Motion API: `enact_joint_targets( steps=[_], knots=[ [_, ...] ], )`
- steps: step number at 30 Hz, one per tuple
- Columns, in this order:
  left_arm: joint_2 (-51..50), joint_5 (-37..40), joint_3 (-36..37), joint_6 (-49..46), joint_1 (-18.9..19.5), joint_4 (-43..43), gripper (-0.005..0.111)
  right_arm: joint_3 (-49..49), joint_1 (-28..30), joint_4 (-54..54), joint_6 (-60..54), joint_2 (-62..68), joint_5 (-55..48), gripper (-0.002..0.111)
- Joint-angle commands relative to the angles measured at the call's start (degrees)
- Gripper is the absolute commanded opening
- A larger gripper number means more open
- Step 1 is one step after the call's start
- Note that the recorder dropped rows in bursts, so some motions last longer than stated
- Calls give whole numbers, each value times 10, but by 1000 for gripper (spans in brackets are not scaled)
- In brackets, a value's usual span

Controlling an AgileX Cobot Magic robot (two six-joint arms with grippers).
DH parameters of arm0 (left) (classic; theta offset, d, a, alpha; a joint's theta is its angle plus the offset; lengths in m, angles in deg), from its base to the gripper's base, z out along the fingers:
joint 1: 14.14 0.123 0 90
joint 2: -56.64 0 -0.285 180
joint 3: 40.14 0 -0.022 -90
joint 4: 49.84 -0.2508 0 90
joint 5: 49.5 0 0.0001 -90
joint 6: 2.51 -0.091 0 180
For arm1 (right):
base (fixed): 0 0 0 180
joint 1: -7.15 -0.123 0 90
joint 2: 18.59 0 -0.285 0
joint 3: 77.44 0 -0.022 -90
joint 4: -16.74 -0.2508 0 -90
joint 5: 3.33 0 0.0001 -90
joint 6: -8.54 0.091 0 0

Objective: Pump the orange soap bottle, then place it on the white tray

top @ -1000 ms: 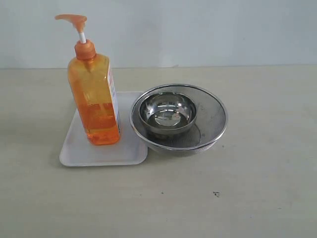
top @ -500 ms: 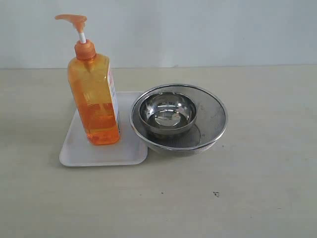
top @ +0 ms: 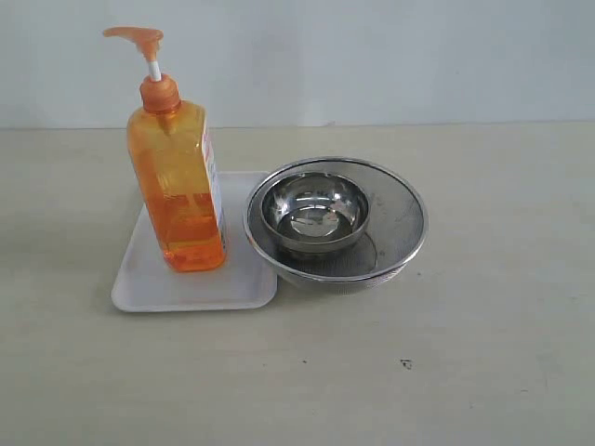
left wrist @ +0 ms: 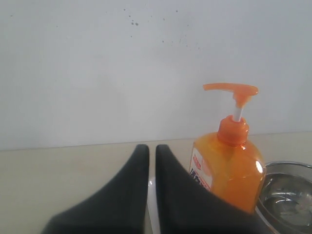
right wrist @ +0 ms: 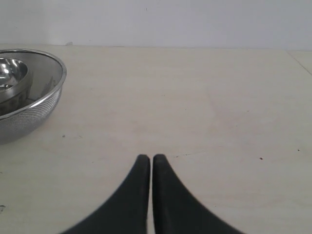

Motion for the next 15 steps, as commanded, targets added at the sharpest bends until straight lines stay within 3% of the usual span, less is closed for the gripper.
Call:
enact_joint_targets(
  steps=[1,15],
  knots=[
    [4,0,2,3,-2,4,5,0,6,0,-12,-3,2,0],
    [4,0,2,3,-2,4,5,0,5,-6,-15,-3,3,0]
  ],
)
